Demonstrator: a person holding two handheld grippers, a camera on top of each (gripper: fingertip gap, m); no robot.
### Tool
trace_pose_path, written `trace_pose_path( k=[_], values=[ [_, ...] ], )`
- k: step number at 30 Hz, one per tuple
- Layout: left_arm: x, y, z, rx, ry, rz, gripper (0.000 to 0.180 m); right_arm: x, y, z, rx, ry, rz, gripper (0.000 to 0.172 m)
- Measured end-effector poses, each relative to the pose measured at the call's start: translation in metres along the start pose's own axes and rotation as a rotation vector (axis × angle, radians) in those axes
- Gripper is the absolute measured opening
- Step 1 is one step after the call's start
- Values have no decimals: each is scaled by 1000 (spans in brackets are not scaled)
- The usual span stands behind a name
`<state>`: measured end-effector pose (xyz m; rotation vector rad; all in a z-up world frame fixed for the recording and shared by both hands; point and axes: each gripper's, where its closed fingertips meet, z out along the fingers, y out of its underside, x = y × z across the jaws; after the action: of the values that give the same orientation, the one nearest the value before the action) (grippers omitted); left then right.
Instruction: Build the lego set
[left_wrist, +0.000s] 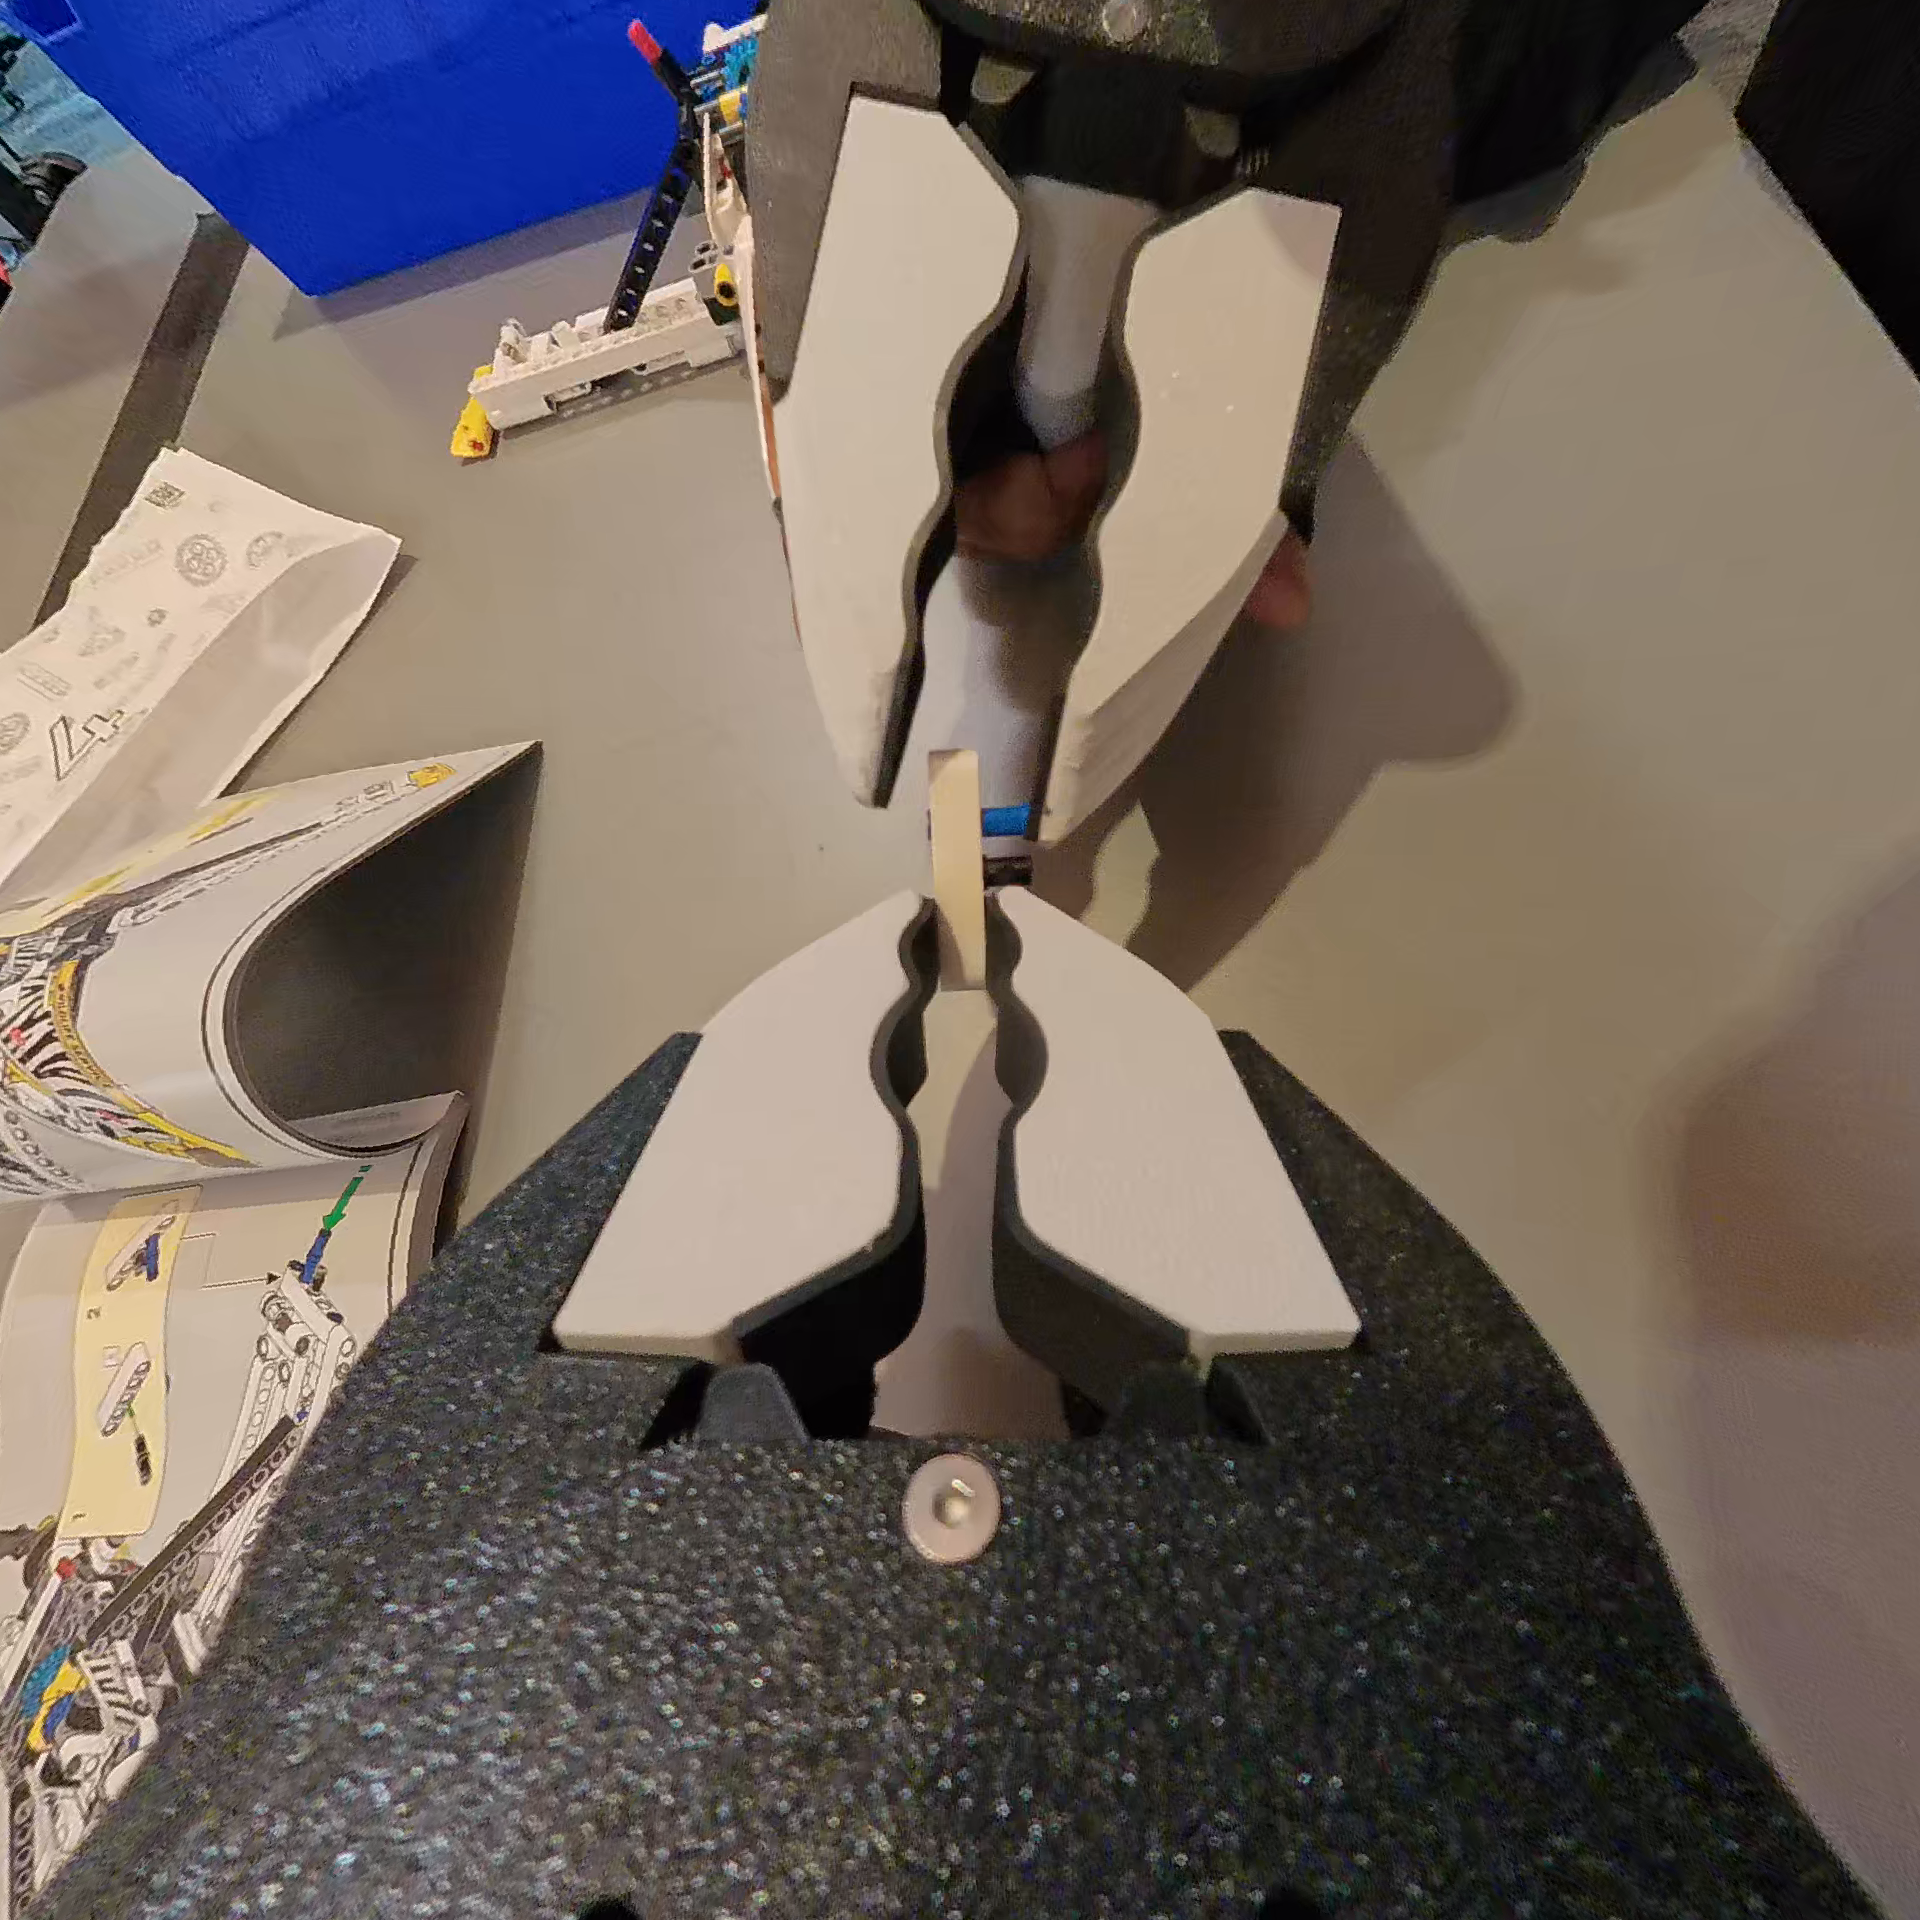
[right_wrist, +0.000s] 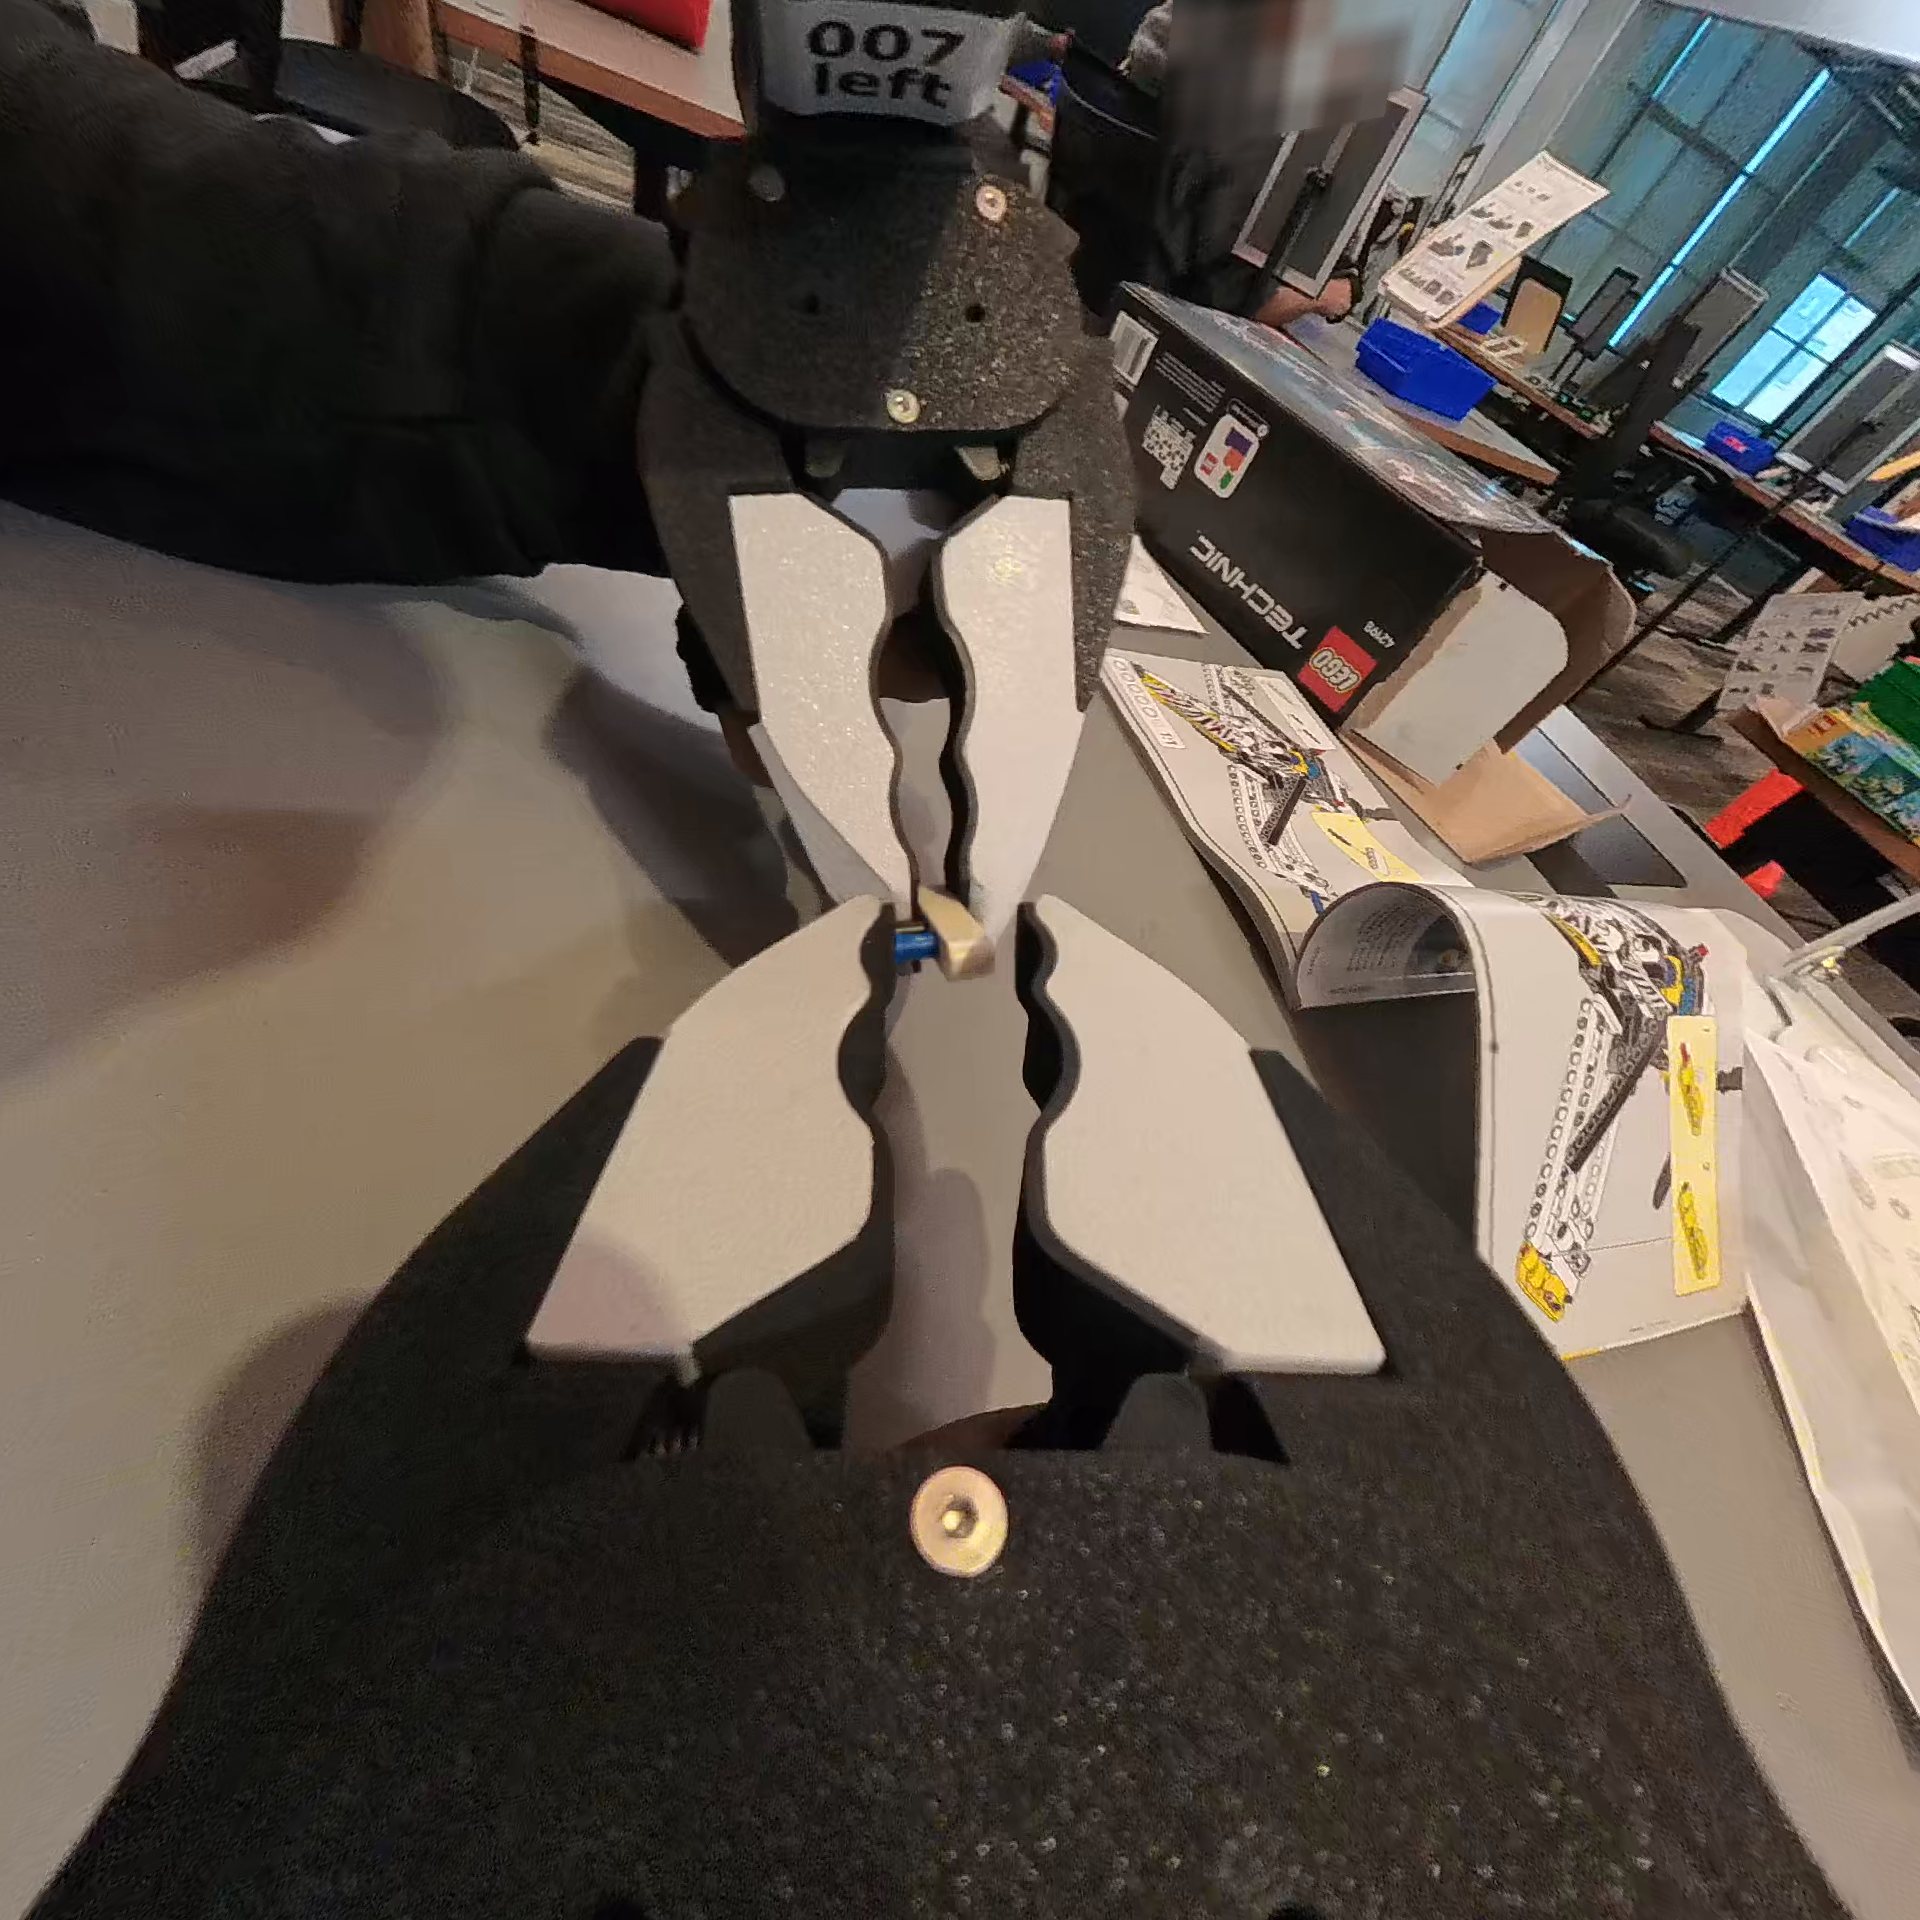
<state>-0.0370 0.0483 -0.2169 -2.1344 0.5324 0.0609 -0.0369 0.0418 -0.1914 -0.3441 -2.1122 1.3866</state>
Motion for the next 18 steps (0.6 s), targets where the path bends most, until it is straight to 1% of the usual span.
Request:
trace_pose_path(
  k=[8, 13, 18],
  values=[
    [-5, 7, 0, -41, -30, 13, 8, -1, 5, 1, -39, -2, -33, 22],
    [-6, 6, -2, -32, -37, 15, 8, -1, 5, 0, -39, -4, -40, 24],
    [-7, 6, -3, -19, -37, 5, 8, -1, 11, 2, -75, -7, -36, 32]
  ],
)
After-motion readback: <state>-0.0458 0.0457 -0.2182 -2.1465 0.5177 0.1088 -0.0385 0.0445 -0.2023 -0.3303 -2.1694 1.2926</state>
